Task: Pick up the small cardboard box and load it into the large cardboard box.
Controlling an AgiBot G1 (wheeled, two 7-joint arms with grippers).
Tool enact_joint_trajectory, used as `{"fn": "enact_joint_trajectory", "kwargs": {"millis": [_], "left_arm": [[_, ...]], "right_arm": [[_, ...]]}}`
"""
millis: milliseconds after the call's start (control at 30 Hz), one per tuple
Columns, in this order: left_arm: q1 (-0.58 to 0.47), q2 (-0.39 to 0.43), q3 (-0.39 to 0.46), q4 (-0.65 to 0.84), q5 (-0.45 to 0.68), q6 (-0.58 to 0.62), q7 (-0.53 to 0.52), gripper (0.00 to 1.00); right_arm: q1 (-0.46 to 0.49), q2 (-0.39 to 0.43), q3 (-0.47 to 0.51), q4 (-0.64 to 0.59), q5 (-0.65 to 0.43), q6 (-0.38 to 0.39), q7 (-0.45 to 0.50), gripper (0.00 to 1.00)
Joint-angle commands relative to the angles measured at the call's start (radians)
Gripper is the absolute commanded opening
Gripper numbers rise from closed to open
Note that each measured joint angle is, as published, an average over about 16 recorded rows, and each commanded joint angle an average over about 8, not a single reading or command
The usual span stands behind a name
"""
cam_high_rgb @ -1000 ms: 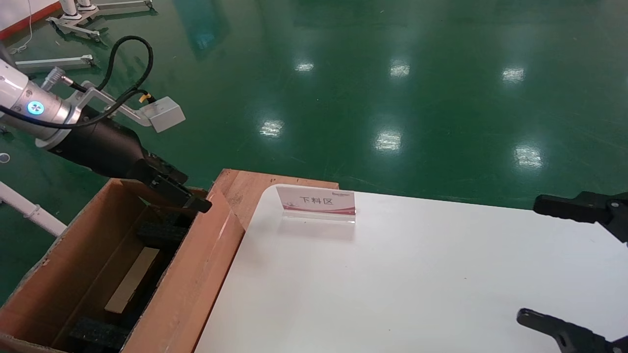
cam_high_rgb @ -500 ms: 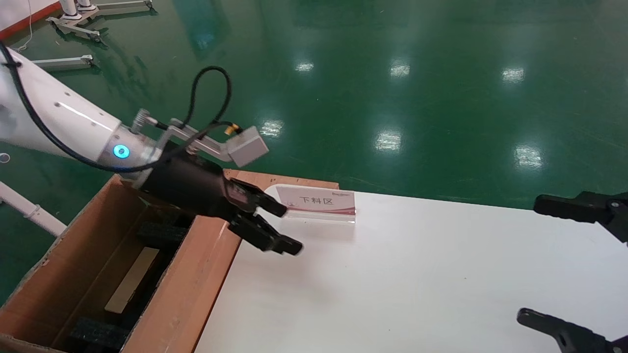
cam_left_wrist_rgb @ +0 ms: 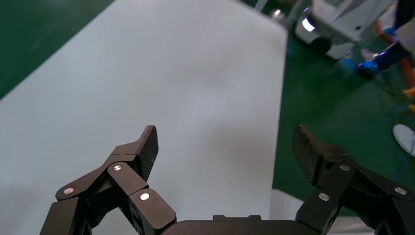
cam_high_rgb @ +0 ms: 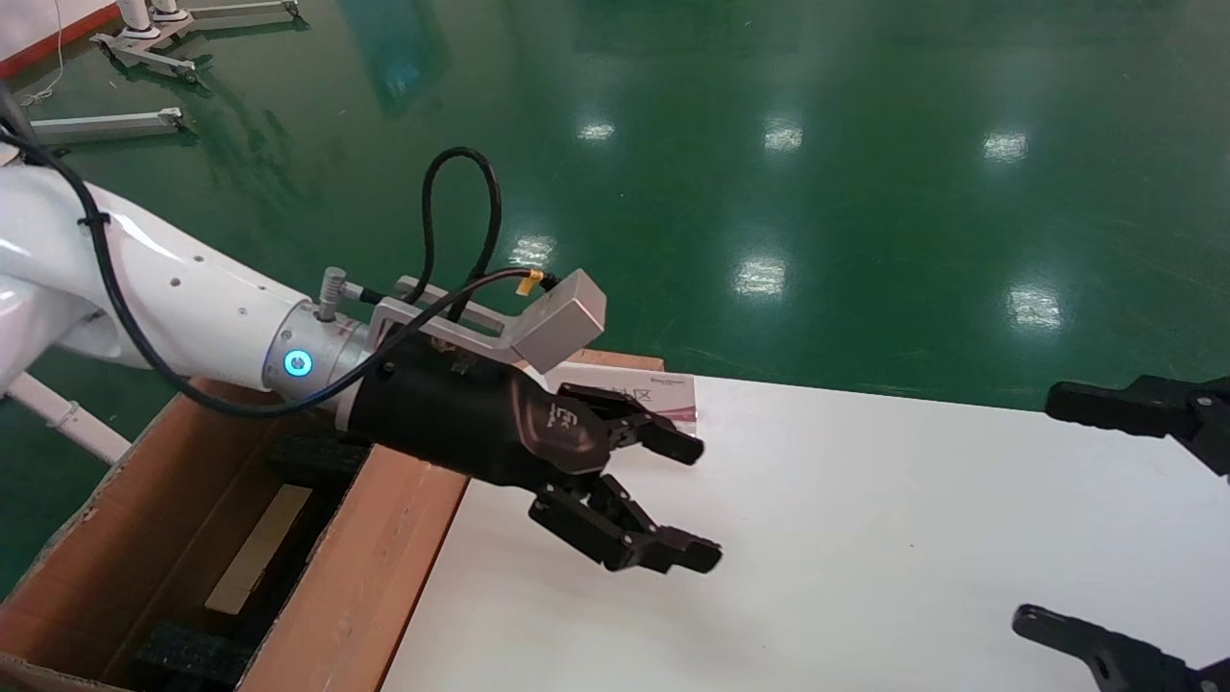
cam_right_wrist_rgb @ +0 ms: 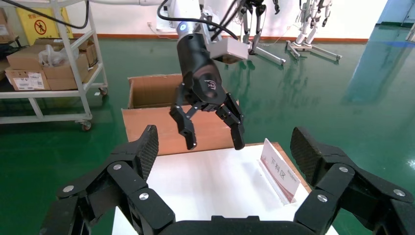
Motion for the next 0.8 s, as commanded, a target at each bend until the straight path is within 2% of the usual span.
{"fn": "enact_joint_trajectory", "kwargs": {"millis": [33, 800], "left_arm": [[0.044, -0.005, -0.072, -0.025, 0.006, 0.004, 0.012, 1.0], [0.551, -0.057, -0.901, -0.314, 0.069, 0.052, 0.151, 1.0]], "right_arm": [[0.0, 0.0, 0.0, 0.0, 0.0, 0.0, 0.0, 1.0], [0.0, 0.0, -0.001, 0.0, 0.001, 0.001, -0.001, 1.0]]}}
